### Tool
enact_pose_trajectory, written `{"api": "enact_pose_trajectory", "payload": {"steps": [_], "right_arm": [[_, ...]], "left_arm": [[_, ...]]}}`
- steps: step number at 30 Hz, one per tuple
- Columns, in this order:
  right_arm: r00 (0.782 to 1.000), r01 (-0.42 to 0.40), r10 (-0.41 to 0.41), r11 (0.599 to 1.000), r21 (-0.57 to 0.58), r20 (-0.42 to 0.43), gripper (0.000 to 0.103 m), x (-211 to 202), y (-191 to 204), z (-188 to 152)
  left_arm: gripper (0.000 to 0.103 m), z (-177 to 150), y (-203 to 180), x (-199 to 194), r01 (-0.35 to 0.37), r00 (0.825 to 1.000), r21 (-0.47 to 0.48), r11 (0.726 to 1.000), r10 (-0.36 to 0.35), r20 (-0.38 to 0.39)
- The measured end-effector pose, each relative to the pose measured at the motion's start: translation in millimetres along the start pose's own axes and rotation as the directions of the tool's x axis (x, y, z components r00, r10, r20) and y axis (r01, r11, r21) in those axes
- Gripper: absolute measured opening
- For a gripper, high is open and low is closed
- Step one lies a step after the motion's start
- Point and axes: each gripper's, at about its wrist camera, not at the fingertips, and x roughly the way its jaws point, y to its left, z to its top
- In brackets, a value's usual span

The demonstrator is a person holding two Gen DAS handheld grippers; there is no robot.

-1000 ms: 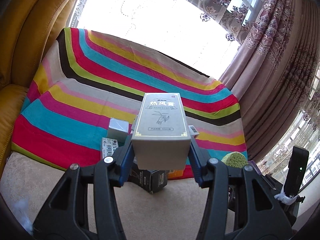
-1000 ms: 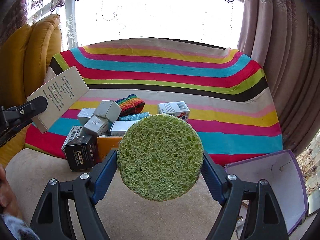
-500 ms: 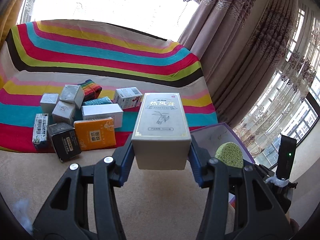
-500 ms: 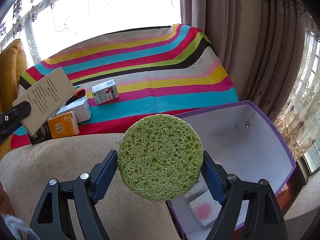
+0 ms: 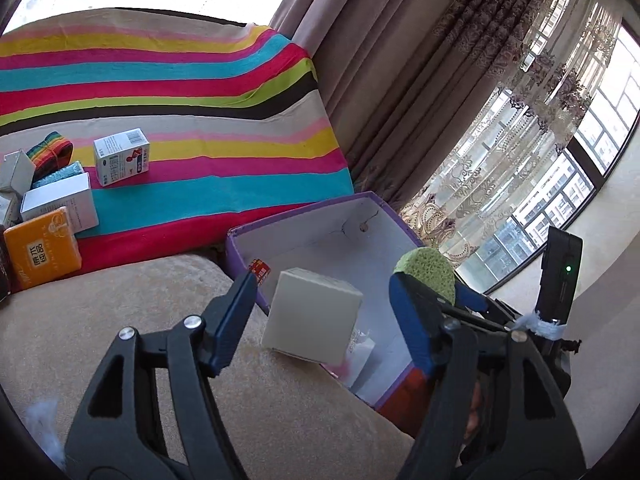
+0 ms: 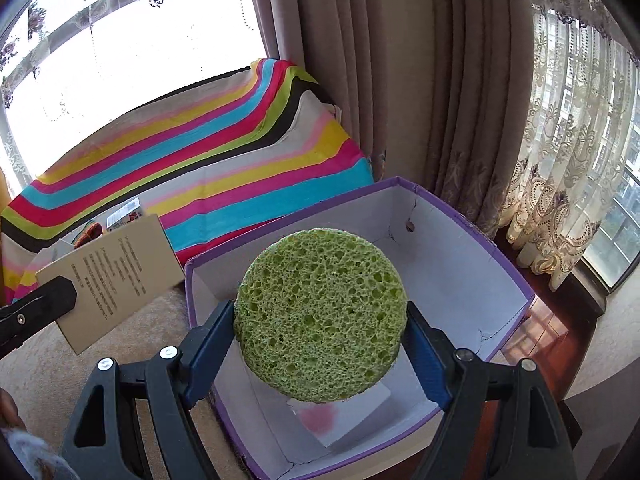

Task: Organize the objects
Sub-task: 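Carry the beige box and sponge into the storage box and open both tools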

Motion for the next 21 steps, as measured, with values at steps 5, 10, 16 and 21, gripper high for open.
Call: {"api": "enact_pose_trajectory", "payload": {"steps": [5, 10, 16, 21], "right_arm": [[1.000, 0.010, -0.010, 1.000, 0.017, 0.004, 0.088, -0.3, -10.0, -1.0], [1.000, -0.009, 0.010, 1.000, 0.015, -0.016, 0.089, 4.2, -4.3, -3.9], [1.000, -0.023, 0.023, 1.000, -0.020, -0.022, 0.089, 6.8, 7.0, -1.5], [1.000, 0.001, -0.002, 0.999, -0.052, -0.019, 0.089, 5.0, 17.4, 1.1]], "left_arm": [[0.078, -1.6, 2.4, -6.4, -0.037, 0.999, 0.006, 0.999, 0.037, -0.001], [0.080, -0.8, 12.0, -11.1, -0.097, 0.995, -0.021, 0.995, 0.097, 0.002], [0.085, -2.0, 16.1, -20.5, -0.180, 0.983, 0.034, 0.983, 0.179, 0.031], [0.085, 2.4, 23.8, -28.0, -0.216, 0.976, 0.062, 0.974, 0.217, -0.001]]}}
